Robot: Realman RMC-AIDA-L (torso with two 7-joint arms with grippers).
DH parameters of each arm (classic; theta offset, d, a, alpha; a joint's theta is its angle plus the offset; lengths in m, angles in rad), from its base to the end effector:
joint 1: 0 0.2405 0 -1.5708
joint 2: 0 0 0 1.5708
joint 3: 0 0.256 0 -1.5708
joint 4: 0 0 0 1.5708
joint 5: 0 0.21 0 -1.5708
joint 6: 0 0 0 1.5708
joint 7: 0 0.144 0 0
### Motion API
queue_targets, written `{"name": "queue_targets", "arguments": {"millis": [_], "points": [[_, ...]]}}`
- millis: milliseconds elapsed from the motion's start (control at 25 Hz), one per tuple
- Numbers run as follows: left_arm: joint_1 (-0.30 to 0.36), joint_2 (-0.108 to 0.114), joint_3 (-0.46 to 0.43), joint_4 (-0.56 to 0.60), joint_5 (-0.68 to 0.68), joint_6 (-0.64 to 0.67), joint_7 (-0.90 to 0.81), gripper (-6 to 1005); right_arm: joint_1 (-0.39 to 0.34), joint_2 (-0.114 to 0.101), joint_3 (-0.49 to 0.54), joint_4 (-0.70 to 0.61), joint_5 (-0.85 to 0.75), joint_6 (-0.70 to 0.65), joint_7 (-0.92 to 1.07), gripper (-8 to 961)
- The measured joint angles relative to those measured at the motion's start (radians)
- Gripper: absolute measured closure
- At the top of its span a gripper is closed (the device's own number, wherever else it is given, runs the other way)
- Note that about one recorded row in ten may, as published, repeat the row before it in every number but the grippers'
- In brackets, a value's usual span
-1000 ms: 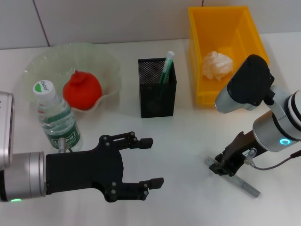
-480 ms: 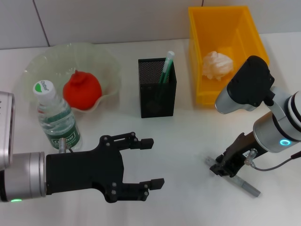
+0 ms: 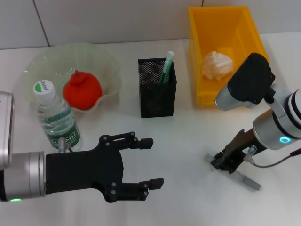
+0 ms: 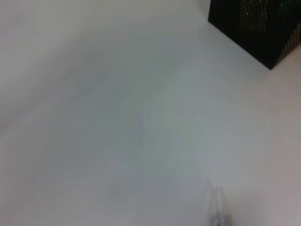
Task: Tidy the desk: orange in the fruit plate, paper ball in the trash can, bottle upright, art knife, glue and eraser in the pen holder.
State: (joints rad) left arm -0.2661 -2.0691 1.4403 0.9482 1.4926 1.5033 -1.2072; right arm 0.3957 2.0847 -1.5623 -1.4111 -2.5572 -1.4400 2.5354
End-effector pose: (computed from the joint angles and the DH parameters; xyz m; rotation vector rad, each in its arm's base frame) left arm -0.2103 0.2668 -0.0423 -2.9387 -0.0781 -0.8477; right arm 0.2145 0.3146 -0.0281 -2.6271 0.9048 -0.5039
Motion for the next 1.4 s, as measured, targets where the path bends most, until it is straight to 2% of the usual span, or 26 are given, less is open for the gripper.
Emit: {"name": "queue_targets", "arguments": {"millis": [360, 880, 1160, 1400], "points": [[-0.001, 0.0, -0.002, 0.0, 0.0, 0.0, 0.0, 199, -0.016, -0.001, 0.006, -0.104, 0.0, 0.012, 0.013, 822], [-0.008, -0.002, 0.0, -0.006, 0.0, -0.005, 0.0, 199, -0.048, -0.002, 0.042, -0.355, -0.001, 0.058, 0.013, 825], [-0.008, -0.003, 0.0, -0.011, 0.0, -0.007, 0.0, 199, -0.051, -0.001, 0.039, -0.394, -0.001, 0.158, -0.009, 826], [-0.011, -0.003, 0.0, -0.011, 0.0, -0.008, 0.001, 199, -0.059, 0.001, 0.015, -0.363, 0.002, 0.327, -0.067, 827]]}}
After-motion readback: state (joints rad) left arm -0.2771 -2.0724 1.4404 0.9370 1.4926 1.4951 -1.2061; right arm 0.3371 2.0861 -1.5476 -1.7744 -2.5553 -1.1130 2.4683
